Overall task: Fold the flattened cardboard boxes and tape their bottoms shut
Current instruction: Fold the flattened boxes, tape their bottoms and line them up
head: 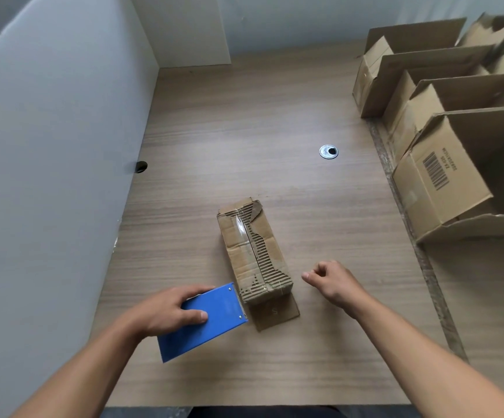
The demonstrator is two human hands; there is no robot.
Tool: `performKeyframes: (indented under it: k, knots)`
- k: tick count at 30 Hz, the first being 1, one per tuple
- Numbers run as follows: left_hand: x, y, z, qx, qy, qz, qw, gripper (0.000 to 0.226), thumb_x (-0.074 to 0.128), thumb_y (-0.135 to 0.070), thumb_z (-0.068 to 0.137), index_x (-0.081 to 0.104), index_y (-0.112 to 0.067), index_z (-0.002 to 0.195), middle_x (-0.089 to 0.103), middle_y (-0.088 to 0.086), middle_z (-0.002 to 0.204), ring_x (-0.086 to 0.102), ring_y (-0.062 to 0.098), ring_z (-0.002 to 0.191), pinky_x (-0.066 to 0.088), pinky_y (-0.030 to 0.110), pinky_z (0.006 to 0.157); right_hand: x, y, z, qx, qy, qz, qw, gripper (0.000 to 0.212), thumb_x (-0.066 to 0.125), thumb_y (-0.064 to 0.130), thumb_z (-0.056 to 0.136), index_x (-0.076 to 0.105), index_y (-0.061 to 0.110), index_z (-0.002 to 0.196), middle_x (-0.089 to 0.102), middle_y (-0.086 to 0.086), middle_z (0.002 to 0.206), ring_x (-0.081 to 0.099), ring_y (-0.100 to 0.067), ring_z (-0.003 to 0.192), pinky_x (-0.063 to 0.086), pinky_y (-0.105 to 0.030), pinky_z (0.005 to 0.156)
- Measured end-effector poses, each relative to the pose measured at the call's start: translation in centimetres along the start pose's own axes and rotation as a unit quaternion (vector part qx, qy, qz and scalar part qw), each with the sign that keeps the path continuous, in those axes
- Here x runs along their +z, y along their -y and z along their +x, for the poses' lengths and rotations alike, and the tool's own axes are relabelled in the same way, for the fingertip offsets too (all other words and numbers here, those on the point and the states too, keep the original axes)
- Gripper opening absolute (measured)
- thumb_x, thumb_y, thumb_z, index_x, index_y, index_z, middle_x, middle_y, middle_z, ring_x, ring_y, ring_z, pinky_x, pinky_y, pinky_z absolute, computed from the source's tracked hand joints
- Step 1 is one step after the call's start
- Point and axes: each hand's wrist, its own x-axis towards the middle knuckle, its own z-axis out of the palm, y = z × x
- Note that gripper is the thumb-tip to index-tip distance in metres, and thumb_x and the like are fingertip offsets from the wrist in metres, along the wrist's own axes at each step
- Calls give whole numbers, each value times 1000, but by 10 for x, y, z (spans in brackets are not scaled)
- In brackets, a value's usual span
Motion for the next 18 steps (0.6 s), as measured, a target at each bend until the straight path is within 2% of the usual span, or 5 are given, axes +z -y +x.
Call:
performKeyframes:
  k: [5, 8, 11, 13, 18]
  knots:
    - [3, -9, 9, -23, 3, 6, 1000, 48, 56, -51, 77, 51, -58, 123, 61, -27, 123, 57, -1, 110, 43, 31, 100, 10, 6, 5, 50, 23, -28, 998, 34, 67, 38, 92, 53, 18, 67, 56, 3, 69, 54, -17, 73, 35, -22, 56]
    - [3, -16, 12, -35, 3, 14, 999, 45, 54, -53, 75, 49, -62, 119, 60, -25, 123, 57, 3, 111, 42, 35, 102, 12, 11, 8, 77, 54, -65, 993, 41, 66, 48, 91, 54, 18, 65, 55, 4, 68, 58, -21, 80, 36, -28, 58]
    - [4, -18, 14, -40, -4, 25, 999, 42, 60, -45, 87, 50, -58, 126, 60, -23, 125, 56, 5, 112, 42, 33, 100, 13, 15, 11, 100, 78, -78, 989, 41, 64, 55, 90, 74, 15, 92, 71, -4, 94, 64, -23, 100, 40, -24, 73]
    - [4, -18, 14, -40, -11, 35, 999, 43, 61, -38, 93, 50, -55, 131, 61, -22, 125, 56, 5, 112, 42, 31, 99, 15, 15, 14, 104, 85, -79, 988, 46, 64, 54, 91, 74, 13, 110, 72, -6, 112, 64, -24, 109, 41, -24, 78]
    - [7, -21, 11, -30, -17, 33, 999, 46, 57, -50, 80, 48, -60, 124, 62, -22, 122, 58, 5, 108, 44, 32, 98, 19, 17, 8, 95, 36, -65, 993, 83, 68, 49, 89, 30, 13, 154, 46, -12, 150, 42, -31, 139, 37, -36, 110]
